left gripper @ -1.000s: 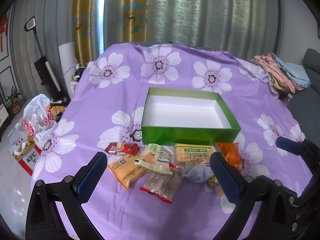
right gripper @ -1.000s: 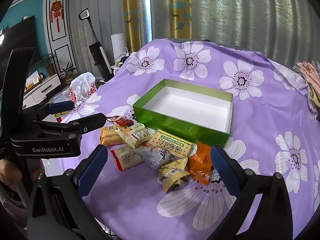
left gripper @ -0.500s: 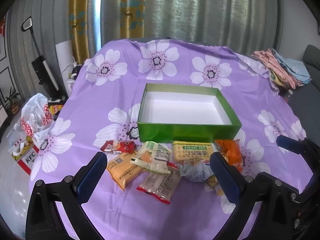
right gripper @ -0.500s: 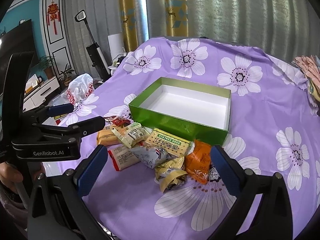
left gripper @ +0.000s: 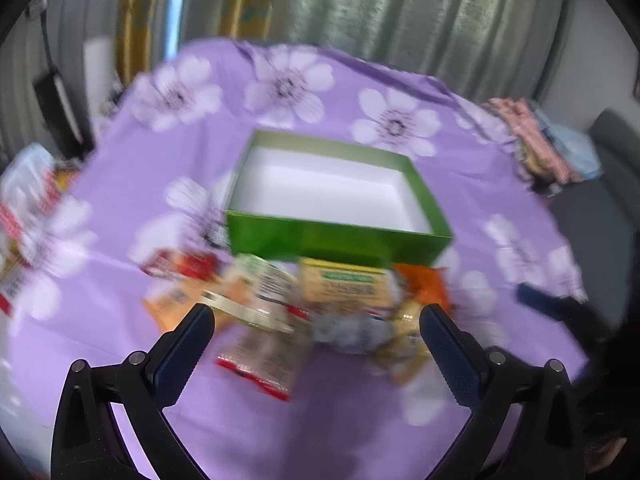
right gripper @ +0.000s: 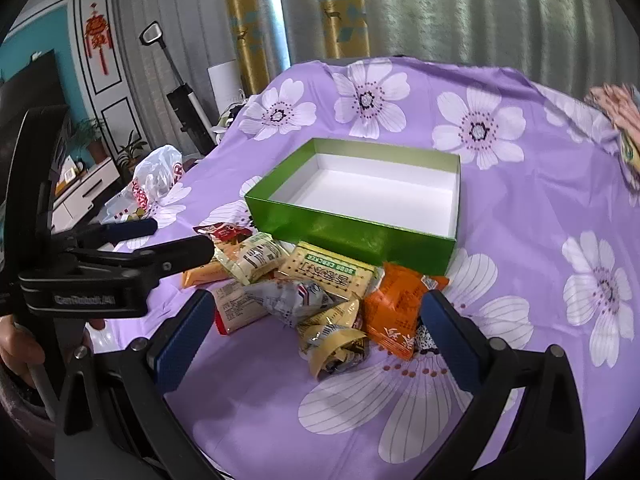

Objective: Organize snacks
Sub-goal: 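Reach the right gripper to the yellow wrapped snack and grasp it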

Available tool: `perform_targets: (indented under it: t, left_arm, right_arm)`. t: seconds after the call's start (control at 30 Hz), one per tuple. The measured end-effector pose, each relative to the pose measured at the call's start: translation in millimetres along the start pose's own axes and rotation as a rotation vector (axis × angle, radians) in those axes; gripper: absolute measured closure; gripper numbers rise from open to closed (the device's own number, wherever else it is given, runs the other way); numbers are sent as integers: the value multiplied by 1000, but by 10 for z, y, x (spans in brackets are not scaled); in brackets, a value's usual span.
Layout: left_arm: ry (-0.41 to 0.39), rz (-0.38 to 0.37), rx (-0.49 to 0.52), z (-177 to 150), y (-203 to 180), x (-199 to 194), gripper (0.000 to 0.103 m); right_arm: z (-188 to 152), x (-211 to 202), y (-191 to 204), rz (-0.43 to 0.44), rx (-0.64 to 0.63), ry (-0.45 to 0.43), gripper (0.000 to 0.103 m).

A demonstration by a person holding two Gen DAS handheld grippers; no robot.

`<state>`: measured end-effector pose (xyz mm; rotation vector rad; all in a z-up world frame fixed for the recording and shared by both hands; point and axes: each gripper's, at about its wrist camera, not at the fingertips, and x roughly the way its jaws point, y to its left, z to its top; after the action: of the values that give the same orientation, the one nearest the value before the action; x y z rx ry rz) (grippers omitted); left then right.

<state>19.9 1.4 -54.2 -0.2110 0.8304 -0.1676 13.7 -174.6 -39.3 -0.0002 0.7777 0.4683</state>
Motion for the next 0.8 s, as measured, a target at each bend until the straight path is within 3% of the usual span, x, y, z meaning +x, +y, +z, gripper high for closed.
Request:
perform_targets:
  t: [0.17,0.3,0.43,0.8]
  left_arm:
    - [47,-101,-20,-51,-27,114,1]
    - [97,-205,-22,-155,-63,255,1]
    - [159,-295,-24,-313,-109,461,1]
    - [252,-382,-45,-385,-191,762,1]
  right_arm:
    - [-177,106,-220,71,83,50,1]
    - [-376,168,-348,87,116,90,13]
    - [-539,253,-475,112,156,135,19]
    - [-644,604,-389,209,125,165,26]
